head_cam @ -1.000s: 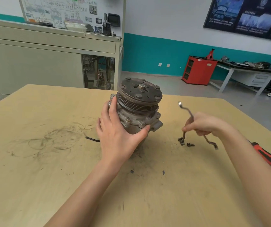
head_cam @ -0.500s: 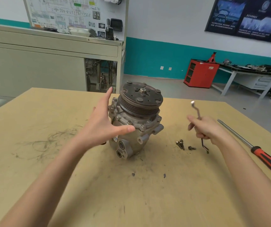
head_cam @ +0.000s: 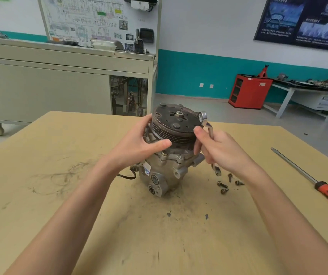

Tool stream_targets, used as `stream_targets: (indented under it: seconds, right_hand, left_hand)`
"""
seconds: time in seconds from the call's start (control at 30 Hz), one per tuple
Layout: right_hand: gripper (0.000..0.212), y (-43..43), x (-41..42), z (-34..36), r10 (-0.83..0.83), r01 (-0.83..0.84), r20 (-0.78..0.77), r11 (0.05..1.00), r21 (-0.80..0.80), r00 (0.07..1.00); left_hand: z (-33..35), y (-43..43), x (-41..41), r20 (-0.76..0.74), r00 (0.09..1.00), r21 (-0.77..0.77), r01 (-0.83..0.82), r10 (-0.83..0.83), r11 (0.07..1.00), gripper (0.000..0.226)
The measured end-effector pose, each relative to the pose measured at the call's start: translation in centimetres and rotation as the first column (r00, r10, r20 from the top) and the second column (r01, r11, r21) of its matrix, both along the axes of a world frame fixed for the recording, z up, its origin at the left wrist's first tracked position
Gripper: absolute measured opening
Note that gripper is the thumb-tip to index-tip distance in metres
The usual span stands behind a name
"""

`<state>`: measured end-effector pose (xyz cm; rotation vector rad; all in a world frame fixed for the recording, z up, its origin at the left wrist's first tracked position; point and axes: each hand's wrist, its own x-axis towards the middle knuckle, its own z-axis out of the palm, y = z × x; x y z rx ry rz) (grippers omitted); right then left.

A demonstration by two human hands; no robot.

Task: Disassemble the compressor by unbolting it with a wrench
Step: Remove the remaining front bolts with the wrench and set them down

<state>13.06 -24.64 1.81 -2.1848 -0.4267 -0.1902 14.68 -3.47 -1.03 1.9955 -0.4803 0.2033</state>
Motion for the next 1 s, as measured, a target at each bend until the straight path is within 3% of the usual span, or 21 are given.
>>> stream_targets:
  seconds: [0.13,0.3,0.43,0.5,0.57,0.63,0.7,0.73,0.83,1.0]
  right_hand:
    - [0.068,-0.8,1.2,0.3,0.091,-0.092,-0.076,0.996,-0.001,0.993]
    - [0.068,-0.8,3.1,-0.2,0.126,-0.116,-0.101,0.988,0.105,0.987]
    - [0.057,-0.6,3.9,-0.4,0.034,-0.023,-0.05,0.982,0.19,0.998]
    - [0.055,-1.3,3.4,0.1,-0.084,0.08,-0.004,0.935,0.345,0.996]
    - [0.052,-2.2,2.2,0.4,-0.226,0.184,-0.02,0.739,0.648,0.974]
    - [0.049,-2.6,0.7,0.2,-0.275,0.136,-0.027,0.386,0.913,0.961]
    - [0.048,-2.5,-0.5,-0.6,-0.253,0.019,0.004,0.089,0.996,0.967]
    - [0.049,-2.1,-1.0,-1.0,-0.224,-0.02,0.021,0.007,1.0,0.974]
    - [0.053,-0.7,-1.9,-2.2,-0.157,-0.055,0.042,-0.08,0.995,0.987]
    - [0.055,0.9,-2.0,-3.5,-0.125,-0.049,0.037,-0.091,0.995,0.991]
  left_hand:
    - [-0.5,-1.2,-1.4,0.024,0.984,-0.021,-0.174,0.175,0.985,0.098]
    - [-1.2,-4.0,-3.6,0.094,0.855,0.08,-0.518,0.511,0.852,0.106]
    - [-1.5,-4.0,-4.2,0.072,0.837,0.096,-0.546,0.542,0.832,0.126]
    - [-1.5,-3.0,-4.1,0.063,0.846,0.041,-0.533,0.53,0.845,0.131]
    - [-1.5,-2.0,-3.8,0.046,0.869,-0.016,-0.493,0.493,0.87,0.131]
    - [-1.6,-1.4,-3.5,0.004,0.899,-0.037,-0.438,0.438,0.898,0.131]
    - [-1.8,-1.3,-3.3,-0.025,0.916,-0.018,-0.4,0.4,0.916,0.13]
    - [-2.0,-1.4,-3.3,-0.027,0.919,-0.014,-0.394,0.393,0.919,0.13]
    - [-2.2,-1.7,-2.9,-0.003,0.919,-0.023,-0.394,0.394,0.919,0.127]
    - [-2.1,-1.8,-2.3,0.029,0.914,-0.025,-0.405,0.405,0.914,0.126]
